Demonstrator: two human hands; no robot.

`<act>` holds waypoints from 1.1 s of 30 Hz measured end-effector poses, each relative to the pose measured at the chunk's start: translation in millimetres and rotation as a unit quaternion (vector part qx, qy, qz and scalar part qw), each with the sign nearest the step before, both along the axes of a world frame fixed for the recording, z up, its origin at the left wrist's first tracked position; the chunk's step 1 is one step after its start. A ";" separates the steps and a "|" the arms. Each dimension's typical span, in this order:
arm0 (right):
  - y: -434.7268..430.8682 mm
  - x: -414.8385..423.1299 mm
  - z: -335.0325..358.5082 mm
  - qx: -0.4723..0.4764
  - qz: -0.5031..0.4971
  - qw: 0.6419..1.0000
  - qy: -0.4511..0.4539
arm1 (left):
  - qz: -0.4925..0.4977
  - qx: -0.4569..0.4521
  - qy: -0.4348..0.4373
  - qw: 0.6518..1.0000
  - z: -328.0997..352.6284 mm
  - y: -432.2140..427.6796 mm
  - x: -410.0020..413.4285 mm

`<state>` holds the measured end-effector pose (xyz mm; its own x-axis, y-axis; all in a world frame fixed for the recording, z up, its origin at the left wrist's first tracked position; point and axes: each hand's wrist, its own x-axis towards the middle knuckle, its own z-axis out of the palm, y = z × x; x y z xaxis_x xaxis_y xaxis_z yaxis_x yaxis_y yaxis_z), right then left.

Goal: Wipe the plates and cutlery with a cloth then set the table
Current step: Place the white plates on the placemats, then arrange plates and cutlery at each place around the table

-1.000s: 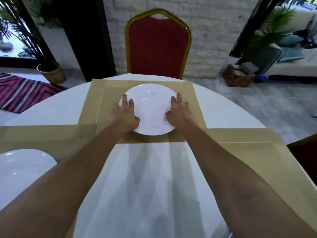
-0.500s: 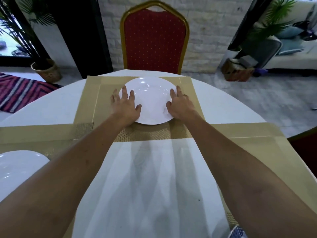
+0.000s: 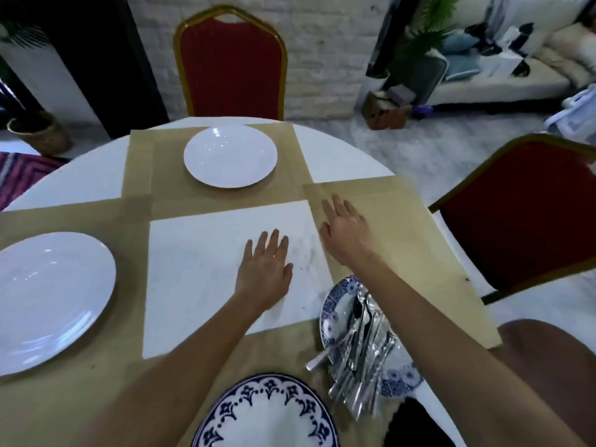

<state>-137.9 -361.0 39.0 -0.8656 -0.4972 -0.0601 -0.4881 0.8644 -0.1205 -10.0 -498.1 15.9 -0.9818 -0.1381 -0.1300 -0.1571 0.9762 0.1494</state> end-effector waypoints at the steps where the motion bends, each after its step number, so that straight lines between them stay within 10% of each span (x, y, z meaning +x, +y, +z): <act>1: 16.6 12.2 1.2 -0.001 -0.008 1.000 -0.006 | -0.013 0.002 -0.001 1.000 -0.7 17.5 12.1; 16: 153.2 157.6 -13.4 -0.132 -0.149 0.979 -0.038 | -0.039 0.105 0.136 0.984 -2.7 123.7 98.0; 33: 148.9 162.5 -16.2 -0.183 -0.271 0.935 -0.140 | -0.111 0.027 0.031 0.993 -5.6 151.9 87.5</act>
